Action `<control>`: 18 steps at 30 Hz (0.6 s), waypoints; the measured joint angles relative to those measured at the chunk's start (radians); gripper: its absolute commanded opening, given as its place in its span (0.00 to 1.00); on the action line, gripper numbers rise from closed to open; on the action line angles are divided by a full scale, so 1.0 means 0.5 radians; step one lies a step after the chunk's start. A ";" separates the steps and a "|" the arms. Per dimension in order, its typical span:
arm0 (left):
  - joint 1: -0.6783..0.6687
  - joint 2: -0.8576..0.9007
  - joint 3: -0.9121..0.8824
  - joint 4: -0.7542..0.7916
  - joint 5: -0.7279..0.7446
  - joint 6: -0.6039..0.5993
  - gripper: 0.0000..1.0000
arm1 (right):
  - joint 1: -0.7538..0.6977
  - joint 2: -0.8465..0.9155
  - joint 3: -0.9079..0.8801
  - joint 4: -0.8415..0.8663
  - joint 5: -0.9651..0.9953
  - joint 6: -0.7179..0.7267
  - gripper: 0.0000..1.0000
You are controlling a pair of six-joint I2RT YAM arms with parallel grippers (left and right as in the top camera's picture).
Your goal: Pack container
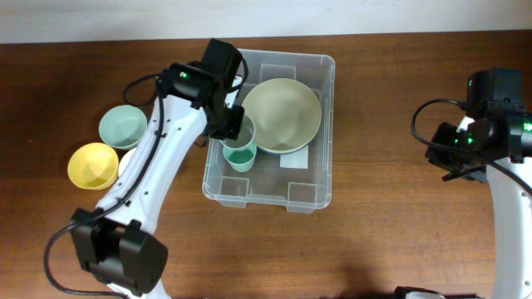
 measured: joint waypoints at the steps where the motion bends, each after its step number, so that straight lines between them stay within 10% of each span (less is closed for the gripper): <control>1: 0.000 0.013 -0.008 0.005 0.000 0.000 0.00 | 0.000 0.000 0.000 0.001 0.000 0.001 0.32; 5: 0.000 0.089 -0.027 0.017 -0.006 0.000 0.08 | 0.000 0.000 0.000 -0.002 0.000 -0.001 0.32; 6: 0.000 0.105 -0.030 0.018 -0.005 0.000 0.35 | 0.000 0.000 0.000 -0.002 0.000 0.000 0.32; 7: 0.000 0.120 -0.031 0.018 -0.006 -0.001 0.42 | 0.000 0.000 0.000 -0.002 0.000 0.001 0.32; 13: 0.000 0.128 -0.012 -0.021 -0.014 0.008 0.52 | 0.000 0.000 0.000 -0.003 0.000 -0.001 0.32; 18: 0.004 0.124 0.285 -0.121 -0.179 0.023 0.82 | 0.000 0.000 0.000 -0.003 0.000 0.000 0.32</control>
